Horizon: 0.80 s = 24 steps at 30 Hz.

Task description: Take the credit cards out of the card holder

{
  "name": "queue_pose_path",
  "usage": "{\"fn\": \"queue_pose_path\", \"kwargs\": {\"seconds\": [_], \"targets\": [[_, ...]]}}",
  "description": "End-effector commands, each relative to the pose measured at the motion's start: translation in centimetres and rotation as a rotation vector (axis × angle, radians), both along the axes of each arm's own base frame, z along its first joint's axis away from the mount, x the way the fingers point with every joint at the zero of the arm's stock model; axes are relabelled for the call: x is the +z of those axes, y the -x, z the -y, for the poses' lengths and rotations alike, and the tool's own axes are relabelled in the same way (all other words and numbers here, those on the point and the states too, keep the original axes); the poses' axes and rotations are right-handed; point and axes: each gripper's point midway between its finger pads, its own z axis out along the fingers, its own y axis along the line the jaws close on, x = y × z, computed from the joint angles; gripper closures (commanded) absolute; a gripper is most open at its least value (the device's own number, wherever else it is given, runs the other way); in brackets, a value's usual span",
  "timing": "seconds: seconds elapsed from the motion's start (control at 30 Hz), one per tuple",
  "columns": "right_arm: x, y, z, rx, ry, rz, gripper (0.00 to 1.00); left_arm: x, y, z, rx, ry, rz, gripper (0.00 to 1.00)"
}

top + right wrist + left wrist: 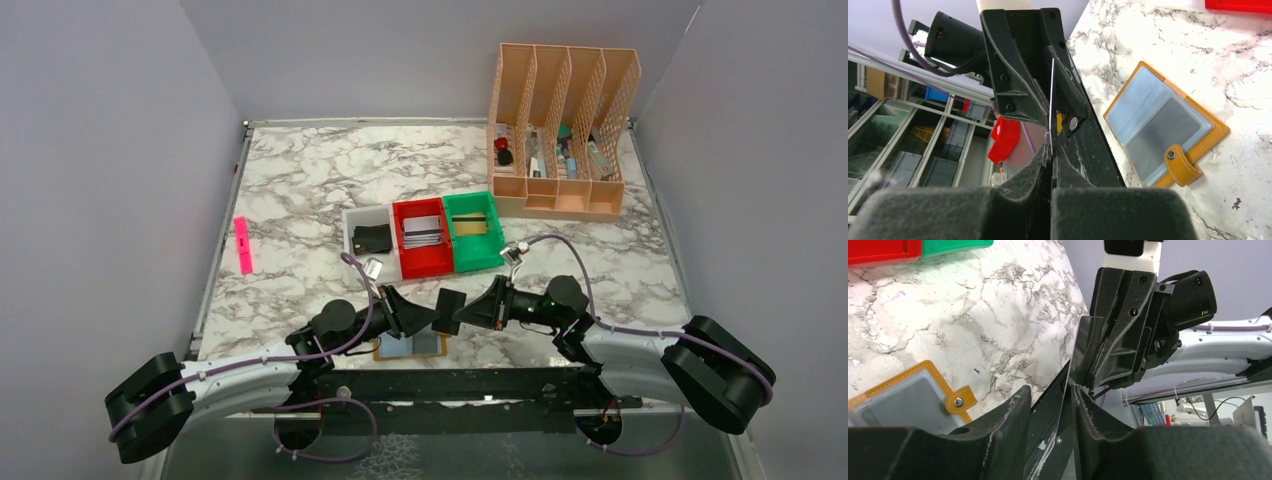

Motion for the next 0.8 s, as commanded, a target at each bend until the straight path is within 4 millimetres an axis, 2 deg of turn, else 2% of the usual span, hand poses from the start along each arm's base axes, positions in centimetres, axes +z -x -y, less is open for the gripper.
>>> {"fn": "queue_pose_path", "kwargs": {"seconds": [0.0, 0.1, 0.2, 0.23, 0.43, 0.6, 0.77], "targets": [[-0.4, -0.5, 0.6, -0.045, 0.03, 0.022, 0.96, -1.0, -0.6, -0.5, 0.037, -0.038, 0.007, 0.58], [-1.0, -1.2, 0.9, -0.095, 0.078, 0.018, 0.96, -2.0, -1.0, -0.8, 0.056, -0.117, 0.003, 0.48], [-1.8, -2.2, 1.5, -0.16, 0.138, 0.016, 0.96, -3.7, -1.9, -1.9, 0.107, -0.258, -0.017, 0.4], [-2.0, -2.4, 1.7, -0.182, 0.158, 0.014, 0.96, -3.7, -2.3, -2.3, 0.13, -0.304, -0.015, 0.38], [-2.8, -3.9, 2.8, -0.258, 0.286, 0.048, 0.96, -5.1, -4.1, -6.3, 0.269, -0.585, -0.008, 0.28], [-2.0, -5.4, 2.5, -0.264, 0.376, 0.114, 0.96, -5.5, -6.3, -9.2, 0.386, -0.734, -0.003, 0.21], [-1.3, -7.0, 1.8, -0.259, 0.446, 0.156, 0.98, -6.3, -9.3, -12.5, 0.48, -0.784, -0.08, 0.18]]}}
